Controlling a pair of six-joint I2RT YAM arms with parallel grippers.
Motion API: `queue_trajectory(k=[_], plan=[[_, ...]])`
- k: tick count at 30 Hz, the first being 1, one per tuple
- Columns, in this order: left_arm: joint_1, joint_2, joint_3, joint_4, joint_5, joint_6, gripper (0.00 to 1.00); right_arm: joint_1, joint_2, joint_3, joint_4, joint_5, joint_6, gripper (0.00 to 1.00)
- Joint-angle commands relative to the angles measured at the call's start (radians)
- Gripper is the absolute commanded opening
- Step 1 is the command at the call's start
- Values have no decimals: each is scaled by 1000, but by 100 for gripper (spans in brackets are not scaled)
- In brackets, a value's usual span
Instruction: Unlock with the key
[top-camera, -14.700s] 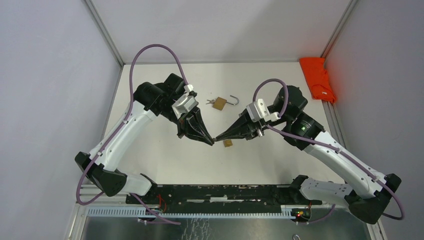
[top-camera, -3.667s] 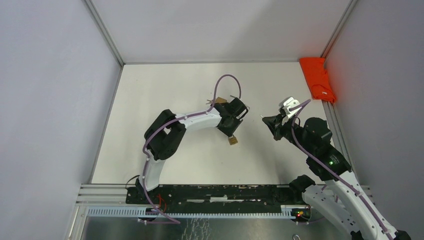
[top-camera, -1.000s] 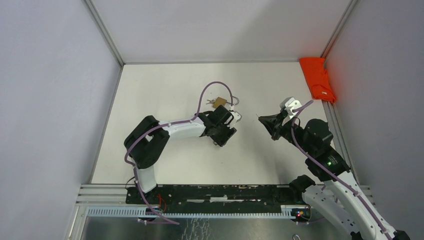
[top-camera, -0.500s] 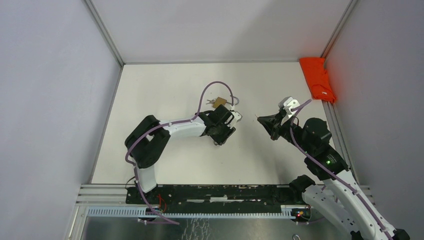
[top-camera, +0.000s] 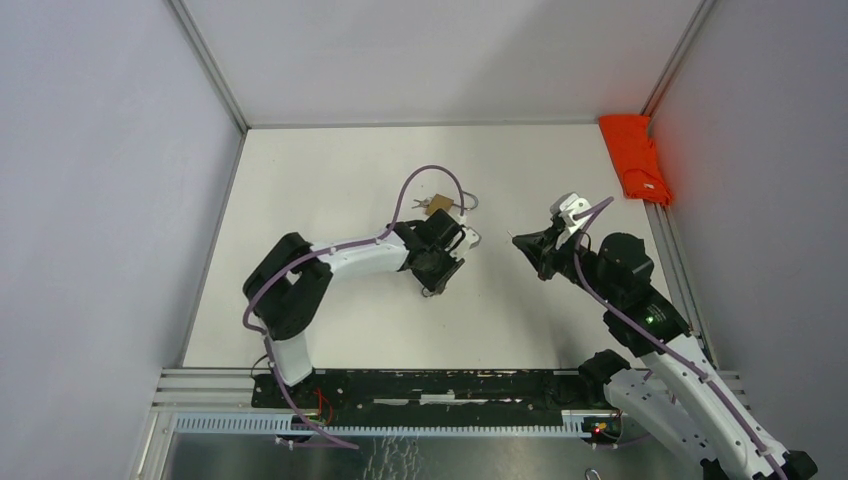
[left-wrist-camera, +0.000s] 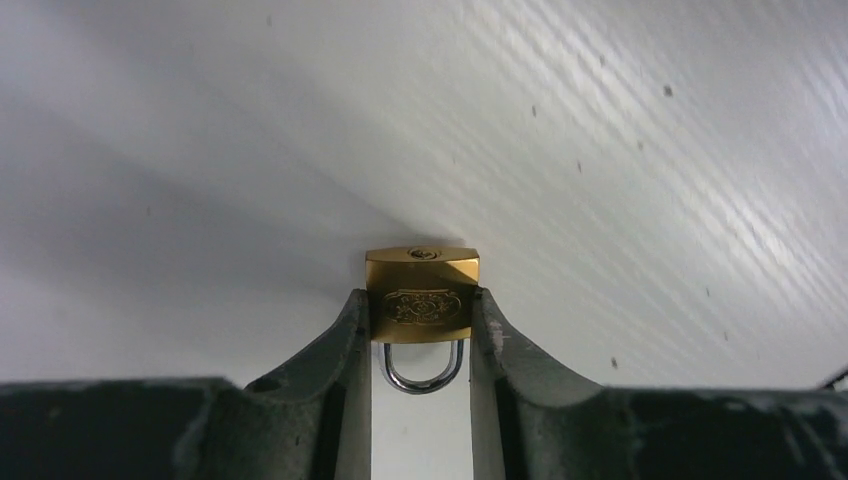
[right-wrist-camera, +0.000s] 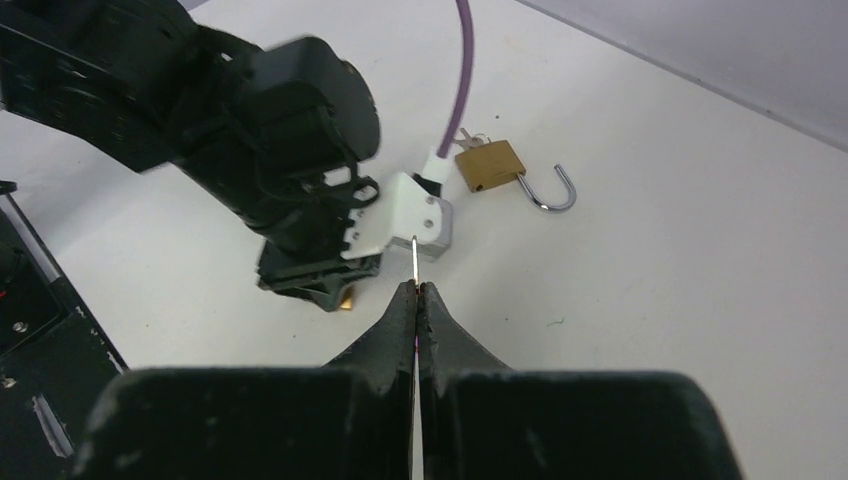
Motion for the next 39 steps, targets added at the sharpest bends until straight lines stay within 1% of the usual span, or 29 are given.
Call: queue_trajectory(k=[1, 4, 7, 12, 16, 17, 22, 24, 26, 30, 32, 36, 39], plan=[[-9, -156, 82, -154, -14, 18, 2, -4, 4, 26, -1, 47, 3, 0], [-13, -242, 121, -214, -19, 44, 2, -3, 10, 31, -17, 53, 11, 0], [-14, -343, 133, -249, 27, 76, 2, -3, 20, 21, -10, 15, 31, 0], [-14, -516, 111, -296, 169, 162, 2, -3, 86, -7, 37, -212, 79, 0], [-21, -638, 53, -257, 237, 176, 2, -4, 156, -24, 95, -432, 126, 0], [-24, -665, 36, -256, 247, 181, 2, -3, 168, -24, 109, -485, 140, 0], [-50, -827, -71, -235, 260, 210, 2, -3, 221, 20, 116, -644, 174, 0], [-60, -866, -80, -260, 270, 216, 2, -4, 255, 42, 119, -722, 210, 0], [-76, -880, -64, -299, 268, 224, 2, -3, 286, 58, 106, -753, 248, 0], [-132, -887, -36, -348, 194, 275, 2, 3, 324, 48, 153, -819, 338, 0], [-175, -882, -29, -364, 121, 309, 2, 16, 344, 44, 197, -838, 382, 0], [-285, -846, -7, -400, -51, 364, 2, 55, 385, 69, 201, -830, 393, 0], [-342, -823, 3, -408, -173, 412, 2, 92, 418, 74, 215, -835, 410, 0]])
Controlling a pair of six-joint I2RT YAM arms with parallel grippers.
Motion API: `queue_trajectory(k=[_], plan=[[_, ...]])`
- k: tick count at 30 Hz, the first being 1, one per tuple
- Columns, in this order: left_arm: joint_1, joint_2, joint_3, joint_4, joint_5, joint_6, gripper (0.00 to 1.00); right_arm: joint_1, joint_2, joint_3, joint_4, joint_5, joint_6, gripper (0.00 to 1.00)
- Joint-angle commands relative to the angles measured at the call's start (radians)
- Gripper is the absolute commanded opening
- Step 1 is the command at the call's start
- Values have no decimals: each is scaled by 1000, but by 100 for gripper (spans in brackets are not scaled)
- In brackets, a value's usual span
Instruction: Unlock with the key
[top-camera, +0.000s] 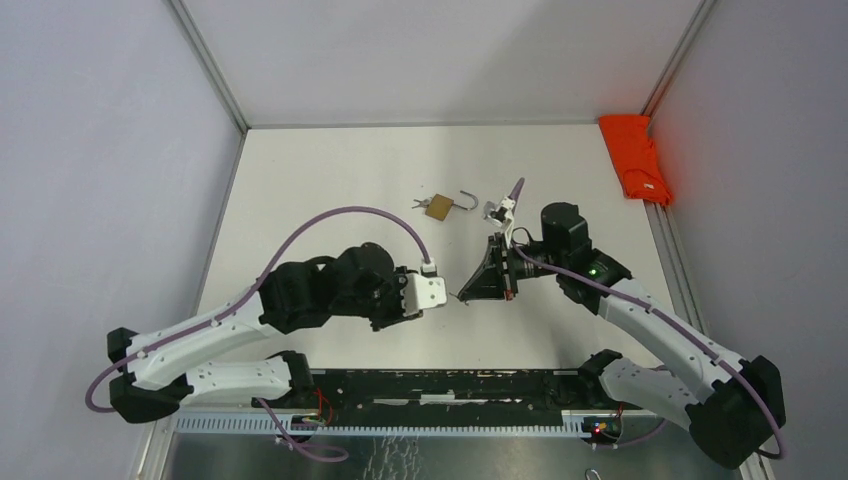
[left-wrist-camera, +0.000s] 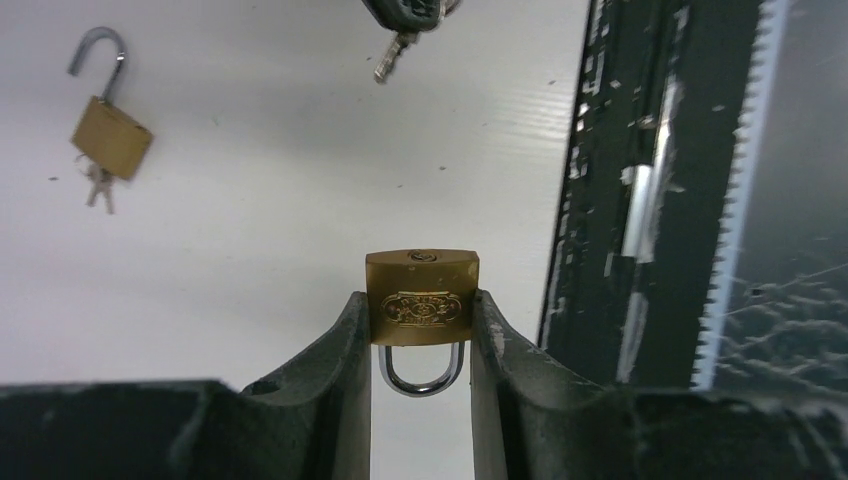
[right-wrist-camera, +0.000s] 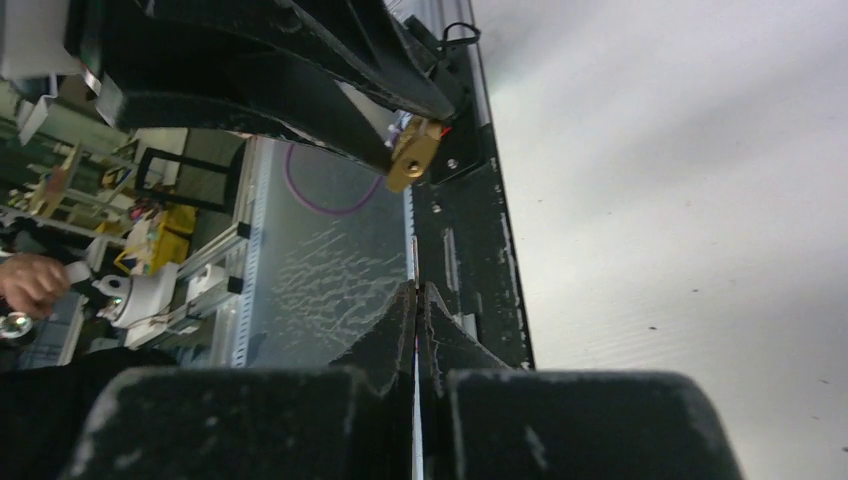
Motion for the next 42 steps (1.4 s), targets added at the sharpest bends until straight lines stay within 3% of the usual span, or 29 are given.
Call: queue_trajectory(k=[1, 10, 25, 42], plan=[[-70, 27, 59, -12, -228, 135, 2, 51, 38, 43, 91, -42, 65, 0], [-176, 39, 66, 2, -396, 212, 2, 136, 123, 34, 144, -47, 97, 0], [-230, 74, 111, 17, -334, 158, 2, 162, 274, 147, 134, -19, 56, 0], [-230, 68, 96, 13, -333, 152, 2, 165, 245, 153, 102, 19, 30, 0]])
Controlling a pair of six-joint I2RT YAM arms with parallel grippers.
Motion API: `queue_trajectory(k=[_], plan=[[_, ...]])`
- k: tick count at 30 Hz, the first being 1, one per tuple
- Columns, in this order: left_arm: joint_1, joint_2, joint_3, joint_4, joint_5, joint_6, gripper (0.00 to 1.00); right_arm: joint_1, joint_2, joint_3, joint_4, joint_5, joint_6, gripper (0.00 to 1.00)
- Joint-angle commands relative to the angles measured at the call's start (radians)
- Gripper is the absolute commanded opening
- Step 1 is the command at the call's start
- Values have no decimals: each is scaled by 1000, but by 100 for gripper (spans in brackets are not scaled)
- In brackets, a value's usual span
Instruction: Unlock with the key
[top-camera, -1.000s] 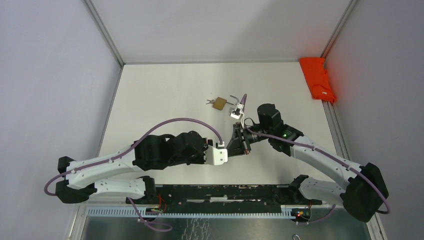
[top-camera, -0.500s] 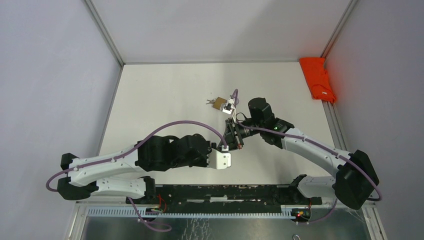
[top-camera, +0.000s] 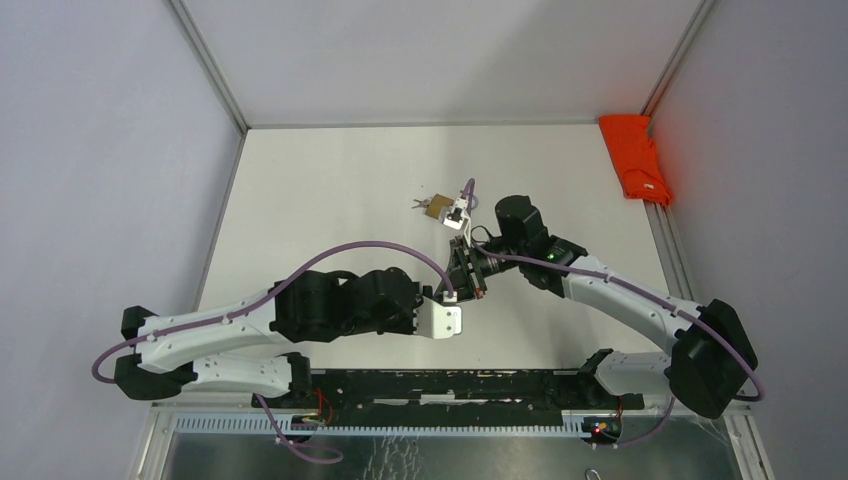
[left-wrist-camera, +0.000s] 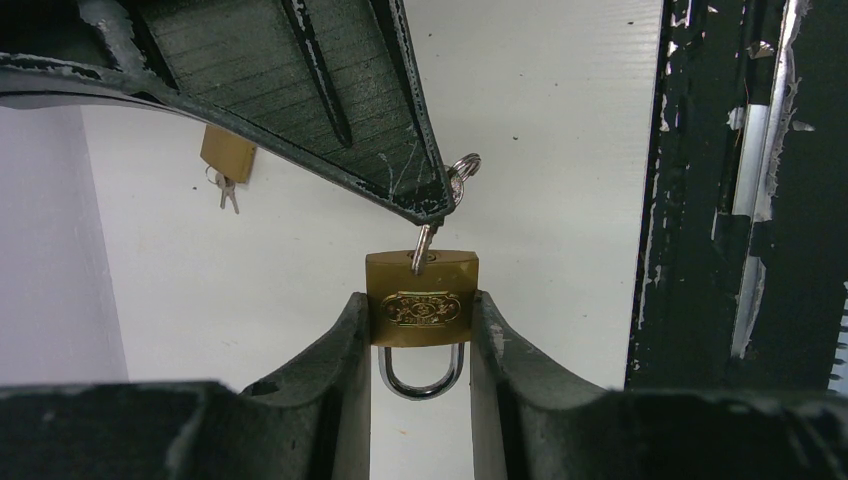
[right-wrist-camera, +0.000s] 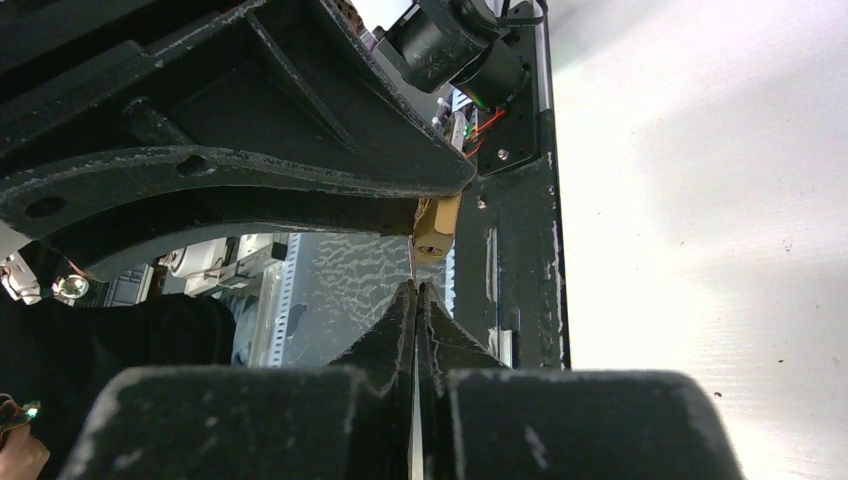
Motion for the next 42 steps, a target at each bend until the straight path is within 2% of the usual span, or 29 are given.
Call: queue_trajectory(k=[1, 21, 42], plan=[[-9, -14, 31, 69, 6, 0, 2, 6, -29, 36, 0, 48, -23, 0], [-9, -23, 17, 53, -13, -17, 2, 4, -66, 39, -83, 75, -59, 0], [-9, 6, 54, 54, 27, -21, 2, 6, -25, 44, -50, 56, -41, 0]])
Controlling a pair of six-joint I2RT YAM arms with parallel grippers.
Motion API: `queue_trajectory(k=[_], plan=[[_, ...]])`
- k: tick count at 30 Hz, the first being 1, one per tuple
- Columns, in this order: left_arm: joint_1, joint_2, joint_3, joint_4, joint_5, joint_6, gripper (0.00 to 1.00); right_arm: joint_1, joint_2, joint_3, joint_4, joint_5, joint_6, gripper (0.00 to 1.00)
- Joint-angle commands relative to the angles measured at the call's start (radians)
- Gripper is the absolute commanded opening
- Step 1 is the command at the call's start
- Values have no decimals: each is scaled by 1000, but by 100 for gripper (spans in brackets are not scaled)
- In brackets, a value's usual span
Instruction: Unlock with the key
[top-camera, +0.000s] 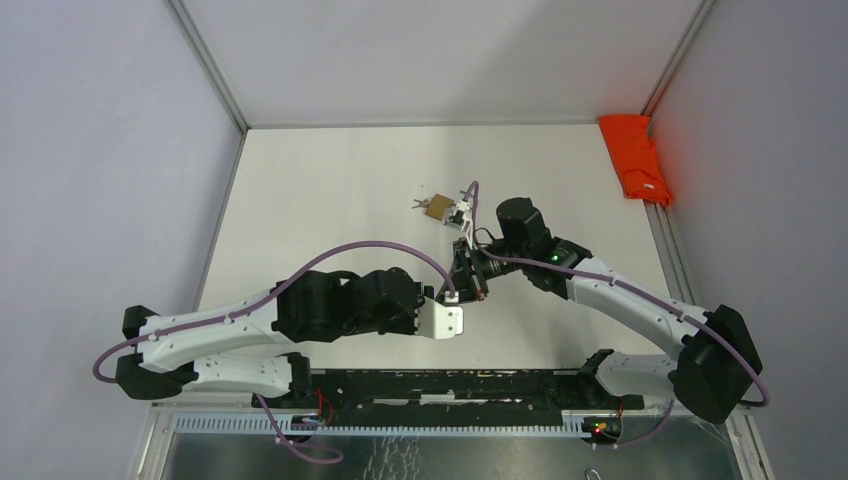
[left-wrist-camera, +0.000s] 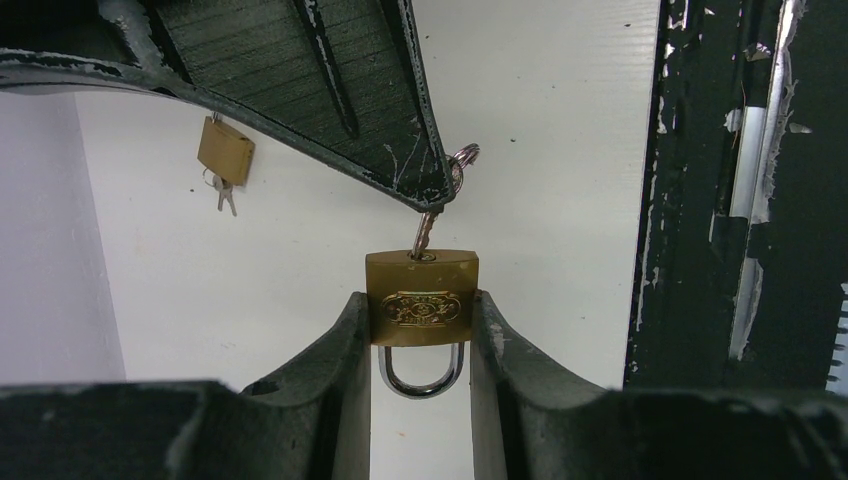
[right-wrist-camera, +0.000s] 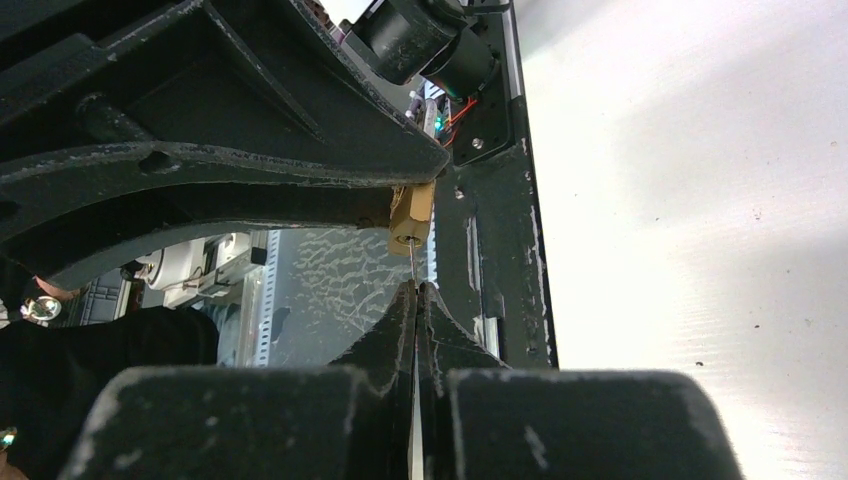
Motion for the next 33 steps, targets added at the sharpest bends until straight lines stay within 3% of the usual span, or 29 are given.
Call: queue_trajectory(k=[1, 19, 33], plan=[[-9, -1, 52, 46, 27, -19, 2, 1, 12, 46, 40, -9, 2, 0], [-30, 9, 25, 40, 42, -24, 2, 5, 36, 91, 31, -55, 60, 0], [-33, 43, 62, 55, -88, -94, 2, 9, -88, -52, 155, 124, 207, 0]])
